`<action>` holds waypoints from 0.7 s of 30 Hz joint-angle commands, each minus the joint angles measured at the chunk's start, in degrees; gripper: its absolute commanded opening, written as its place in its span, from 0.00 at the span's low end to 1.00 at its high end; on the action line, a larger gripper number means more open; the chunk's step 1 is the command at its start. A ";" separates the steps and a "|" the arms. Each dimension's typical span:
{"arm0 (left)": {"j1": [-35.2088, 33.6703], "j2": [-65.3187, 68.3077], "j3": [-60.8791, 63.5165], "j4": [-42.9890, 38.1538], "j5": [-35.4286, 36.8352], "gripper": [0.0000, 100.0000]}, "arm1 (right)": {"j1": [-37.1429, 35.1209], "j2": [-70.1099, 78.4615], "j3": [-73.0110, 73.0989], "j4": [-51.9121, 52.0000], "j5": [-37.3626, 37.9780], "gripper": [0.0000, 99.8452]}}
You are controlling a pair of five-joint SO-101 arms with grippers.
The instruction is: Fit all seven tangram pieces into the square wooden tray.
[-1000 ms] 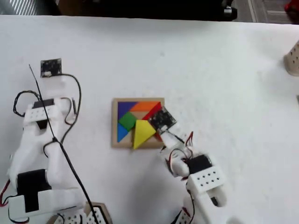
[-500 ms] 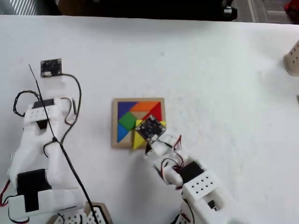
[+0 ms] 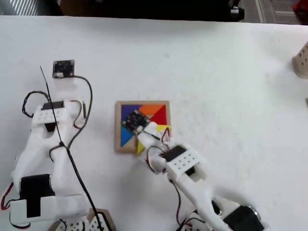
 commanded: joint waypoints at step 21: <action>2.07 -0.31 -2.02 0.18 -0.70 0.02 | -1.36 10.07 -16.00 -0.92 -0.70 0.02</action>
